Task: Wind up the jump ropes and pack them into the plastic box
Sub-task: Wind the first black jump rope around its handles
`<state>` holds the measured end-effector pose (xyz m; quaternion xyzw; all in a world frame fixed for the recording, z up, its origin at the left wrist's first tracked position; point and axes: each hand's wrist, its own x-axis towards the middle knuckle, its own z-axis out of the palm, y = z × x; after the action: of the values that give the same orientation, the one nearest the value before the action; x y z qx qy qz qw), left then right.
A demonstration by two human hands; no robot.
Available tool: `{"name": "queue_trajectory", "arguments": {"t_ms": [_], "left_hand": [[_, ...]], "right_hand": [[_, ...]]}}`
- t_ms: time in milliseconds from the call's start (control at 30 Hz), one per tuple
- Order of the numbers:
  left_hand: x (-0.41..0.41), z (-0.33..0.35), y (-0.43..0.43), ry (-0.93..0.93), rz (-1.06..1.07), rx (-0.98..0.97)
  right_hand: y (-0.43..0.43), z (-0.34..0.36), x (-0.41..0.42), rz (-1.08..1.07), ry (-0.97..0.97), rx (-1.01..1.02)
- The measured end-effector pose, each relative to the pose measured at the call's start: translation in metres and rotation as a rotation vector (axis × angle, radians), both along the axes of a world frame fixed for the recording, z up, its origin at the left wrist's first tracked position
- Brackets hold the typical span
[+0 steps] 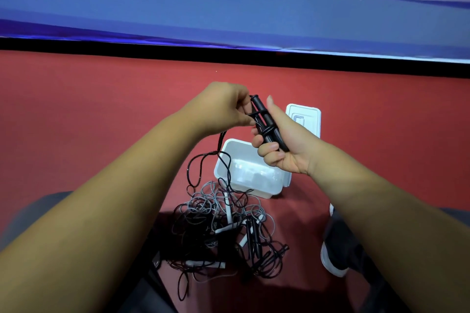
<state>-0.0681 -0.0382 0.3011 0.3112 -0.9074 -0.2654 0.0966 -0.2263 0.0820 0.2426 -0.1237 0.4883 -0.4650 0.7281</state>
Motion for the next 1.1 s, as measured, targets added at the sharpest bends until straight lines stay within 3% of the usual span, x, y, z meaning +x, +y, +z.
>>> {"name": "queue_trajectory", "arguments": {"t_ms": [233,433,500,567,633,700,800,933,1100], "left_hand": [[0.003,-0.003,0.004,-0.046,-0.117,0.328],[0.007,-0.012,0.000,-0.183,-0.079,0.354],[0.004,-0.015,-0.001,-0.227,-0.042,0.252],[0.000,-0.022,-0.001,-0.254,0.030,0.013],[-0.002,-0.027,0.002,-0.183,0.148,-0.177],[-0.005,-0.030,0.006,-0.066,0.210,-0.231],[-0.006,-0.028,0.012,0.061,0.144,-0.030],[0.006,-0.015,0.009,0.154,0.065,0.563],[0.015,-0.015,0.002,0.120,-0.052,0.695]], "right_hand": [[-0.004,0.002,-0.005,-0.204,0.029,0.015],[-0.005,0.007,-0.016,-0.213,0.101,-0.022],[-0.005,0.007,-0.016,-0.199,0.120,-0.025],[-0.006,0.006,-0.017,-0.196,0.122,-0.031],[-0.007,0.005,-0.018,-0.203,0.112,-0.041],[-0.009,0.005,-0.018,-0.215,0.104,-0.048],[-0.011,0.008,-0.021,-0.273,0.097,-0.050],[-0.008,0.009,-0.029,-0.329,0.124,-0.029],[-0.006,0.008,-0.032,-0.309,0.154,-0.028]]}}
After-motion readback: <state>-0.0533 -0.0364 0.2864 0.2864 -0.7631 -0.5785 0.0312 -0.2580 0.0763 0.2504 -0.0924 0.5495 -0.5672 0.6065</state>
